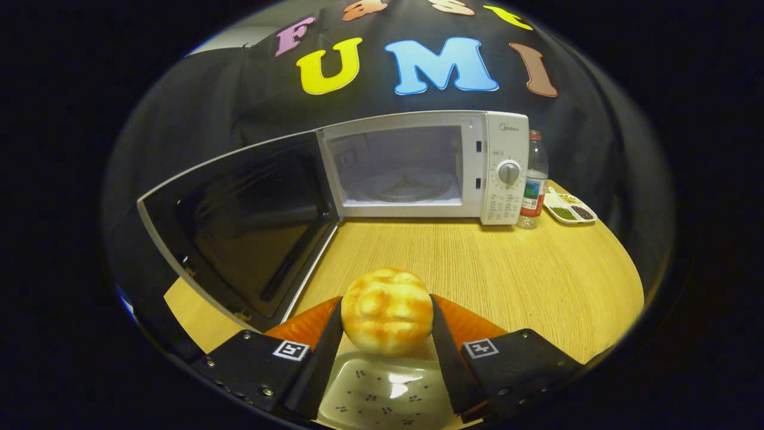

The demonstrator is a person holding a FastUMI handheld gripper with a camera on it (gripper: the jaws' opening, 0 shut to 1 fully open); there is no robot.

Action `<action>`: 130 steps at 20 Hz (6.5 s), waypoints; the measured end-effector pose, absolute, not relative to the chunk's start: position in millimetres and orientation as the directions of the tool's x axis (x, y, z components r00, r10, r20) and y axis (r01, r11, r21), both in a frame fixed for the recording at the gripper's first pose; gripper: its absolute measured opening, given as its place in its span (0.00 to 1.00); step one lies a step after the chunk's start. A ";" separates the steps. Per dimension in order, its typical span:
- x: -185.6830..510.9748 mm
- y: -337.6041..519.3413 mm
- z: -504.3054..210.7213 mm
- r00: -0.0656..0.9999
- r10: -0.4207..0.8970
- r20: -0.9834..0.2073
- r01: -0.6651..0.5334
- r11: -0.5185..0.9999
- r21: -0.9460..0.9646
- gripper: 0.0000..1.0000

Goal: Open the microwave, put the food inside, and close the microwave door.

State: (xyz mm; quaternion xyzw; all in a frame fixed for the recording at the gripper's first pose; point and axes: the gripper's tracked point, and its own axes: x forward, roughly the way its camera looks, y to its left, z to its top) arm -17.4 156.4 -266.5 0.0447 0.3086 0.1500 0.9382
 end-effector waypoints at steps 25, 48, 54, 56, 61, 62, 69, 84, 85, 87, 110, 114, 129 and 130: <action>195.2 200.0 -264.8 0.872 0.314 -0.374 -0.176 0.917 0.359 0.79; 290.3 215.2 -308.6 0.911 0.186 -0.368 -0.055 0.939 0.339 0.98; 258.2 209.7 -283.9 0.910 0.194 -0.367 -0.087 0.953 0.289 0.98; 233.5 208.0 -264.8 0.911 0.207 -0.355 -0.110 0.955 0.276 0.98; 169.0 204.7 -198.0 0.933 0.228 -0.280 -0.165 0.959 0.230 0.98; 156.4 203.6 -185.0 0.937 0.227 -0.266 -0.167 0.959 0.228 0.98; 70.2 228.9 -103.7 0.941 0.286 -0.181 -0.251 0.948 0.195 0.97; -83.1 411.8 -45.8 0.727 0.678 -0.111 -0.653 0.732 0.193 0.98; -91.1 420.0 -49.9 0.711 0.693 -0.121 -0.667 0.718 0.198 0.98; -103.9 431.8 -61.4 0.683 0.716 -0.145 -0.688 0.697 0.201 0.97; -77.9 358.5 -214.9 0.698 0.538 -0.472 -0.522 0.834 0.179 0.01; -59.6 318.4 -214.4 0.733 0.485 -0.477 -0.467 0.869 0.165 0.01; 29.8 203.3 -210.3 0.827 0.311 -0.467 -0.277 0.950 0.142 0.01; 37.3 197.9 -208.0 0.833 0.304 -0.461 -0.270 0.953 0.140 0.01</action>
